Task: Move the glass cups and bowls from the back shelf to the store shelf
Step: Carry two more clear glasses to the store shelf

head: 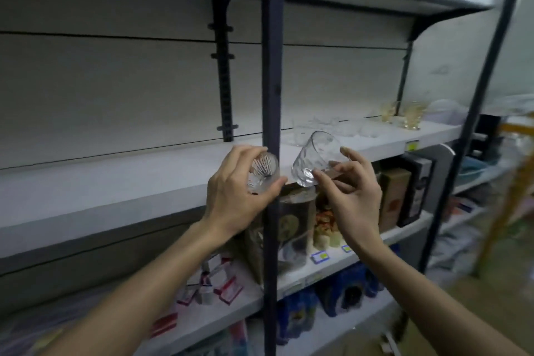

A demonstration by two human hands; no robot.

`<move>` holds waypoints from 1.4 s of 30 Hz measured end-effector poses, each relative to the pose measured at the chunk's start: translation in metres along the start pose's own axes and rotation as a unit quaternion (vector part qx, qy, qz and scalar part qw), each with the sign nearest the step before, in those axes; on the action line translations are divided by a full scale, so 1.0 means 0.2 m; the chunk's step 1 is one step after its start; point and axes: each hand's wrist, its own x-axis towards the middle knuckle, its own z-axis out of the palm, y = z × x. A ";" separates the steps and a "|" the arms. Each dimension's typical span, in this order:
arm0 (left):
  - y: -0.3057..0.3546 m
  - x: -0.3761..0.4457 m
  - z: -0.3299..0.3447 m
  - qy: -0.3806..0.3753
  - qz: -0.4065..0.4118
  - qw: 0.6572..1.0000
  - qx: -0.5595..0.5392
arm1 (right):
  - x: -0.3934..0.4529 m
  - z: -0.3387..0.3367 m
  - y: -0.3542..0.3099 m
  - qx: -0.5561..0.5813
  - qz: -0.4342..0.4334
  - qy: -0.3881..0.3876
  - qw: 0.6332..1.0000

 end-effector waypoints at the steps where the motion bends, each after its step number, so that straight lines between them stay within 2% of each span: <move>1: 0.06 0.02 0.10 -0.008 -0.003 1.000 -0.007 | 0.03 -0.09 0.04 0.001 0.022 0.016 1.000; 5: 0.23 0.14 0.41 -0.032 -0.016 0.999 -0.032 | 0.17 -0.39 0.23 -0.020 0.056 0.058 0.997; 10: 0.26 0.34 0.68 -0.022 -0.060 0.997 -0.042 | 0.38 -0.56 0.46 -0.049 0.076 0.052 0.995; 15: 0.17 0.55 0.91 0.024 -0.117 0.991 -0.061 | 0.67 -0.48 0.60 -0.020 0.100 0.020 0.995; 23: -0.11 0.79 1.13 0.053 -0.177 0.983 -0.016 | 1.27 -0.19 0.76 -0.042 0.080 -0.039 0.995; 26: -0.17 0.80 1.18 0.061 -0.171 0.983 0.008 | 1.32 -0.18 0.84 -0.076 0.035 -0.079 0.993; 29: -0.20 0.80 1.21 0.071 -0.180 0.981 0.013 | 1.28 -0.19 0.96 -0.097 0.021 -0.139 0.985; 33: -0.19 0.83 1.23 0.065 -0.166 0.983 0.040 | 1.25 -0.16 1.11 -0.126 0.013 -0.180 0.975; 38: -0.16 0.85 1.26 0.060 -0.146 0.985 0.073 | 1.32 -0.10 1.19 -0.136 0.003 -0.234 0.963; 42: -0.07 0.90 1.34 0.075 -0.116 0.985 0.104 | 1.43 -0.23 1.25 -0.094 -0.004 -0.297 0.950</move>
